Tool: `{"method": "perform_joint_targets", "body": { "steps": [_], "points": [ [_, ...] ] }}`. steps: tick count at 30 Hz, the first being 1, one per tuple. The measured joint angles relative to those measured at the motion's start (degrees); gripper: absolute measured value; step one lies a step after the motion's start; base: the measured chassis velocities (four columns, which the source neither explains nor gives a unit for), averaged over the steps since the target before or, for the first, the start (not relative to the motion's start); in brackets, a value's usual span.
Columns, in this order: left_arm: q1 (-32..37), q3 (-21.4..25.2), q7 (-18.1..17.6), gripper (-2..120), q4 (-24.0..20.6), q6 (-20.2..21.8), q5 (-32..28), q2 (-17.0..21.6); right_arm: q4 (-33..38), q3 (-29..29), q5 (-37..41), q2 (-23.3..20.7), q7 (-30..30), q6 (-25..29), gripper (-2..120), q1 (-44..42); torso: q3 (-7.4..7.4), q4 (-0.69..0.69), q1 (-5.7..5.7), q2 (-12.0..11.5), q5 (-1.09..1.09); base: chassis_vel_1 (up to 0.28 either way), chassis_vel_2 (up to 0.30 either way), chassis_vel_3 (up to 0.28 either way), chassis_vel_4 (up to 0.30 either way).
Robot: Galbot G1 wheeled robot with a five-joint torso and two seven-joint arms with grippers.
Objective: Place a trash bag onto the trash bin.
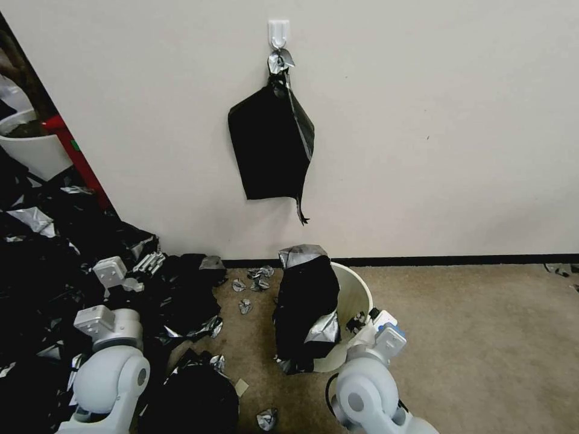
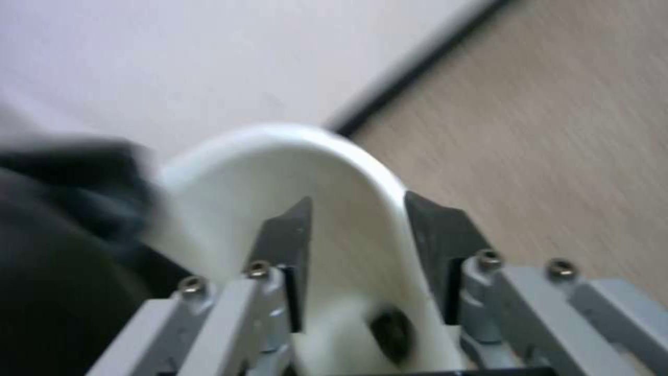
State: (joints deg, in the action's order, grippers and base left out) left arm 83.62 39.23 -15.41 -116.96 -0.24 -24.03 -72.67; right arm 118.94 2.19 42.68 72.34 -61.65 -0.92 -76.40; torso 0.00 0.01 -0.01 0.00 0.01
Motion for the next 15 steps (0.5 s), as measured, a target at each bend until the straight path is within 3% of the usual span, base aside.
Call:
{"method": "perform_joint_targets", "body": {
  "steps": [2,6,9,11,15],
  "points": [
    [0.01,-0.08,0.0,100,-0.02,0.0,0.08,-0.06,2.58,-1.32,-3.69,-2.14,6.27,2.57,49,-1.21,0.0,-0.01,0.0,0.0,0.0,0.0,0.0,0.0,0.0],
    [-0.1,-0.54,0.0,100,-0.02,0.03,0.19,-0.13,5.23,-2.55,-1.42,-4.92,13.79,3.92,64,-0.96,0.0,-0.01,0.0,0.0,0.0,0.0,0.0,0.0,0.0],
    [-0.35,-1.13,0.04,100,-0.03,0.12,0.22,-0.17,6.61,-2.39,1.51,-6.59,16.99,0.5,74,-0.54,0.0,0.0,0.0,0.0,0.0,0.0,0.0,0.0,0.0],
    [-0.89,-2.03,0.55,100,0.02,0.3,-0.07,0.02,6.89,-1.46,2.82,-8.41,18.61,-5.53,82,0.3,0.0,0.0,0.0,0.0,0.0,0.0,0.0,0.0,0.0],
    [-2.17,-3.05,1.57,100,0.35,0.96,-1.05,0.93,5.38,-0.23,3.06,-9.02,18.48,-11.63,97,2.4,0.0,-0.01,0.0,0.0,0.0,0.0,0.0,0.0,0.0]
  ]
}}
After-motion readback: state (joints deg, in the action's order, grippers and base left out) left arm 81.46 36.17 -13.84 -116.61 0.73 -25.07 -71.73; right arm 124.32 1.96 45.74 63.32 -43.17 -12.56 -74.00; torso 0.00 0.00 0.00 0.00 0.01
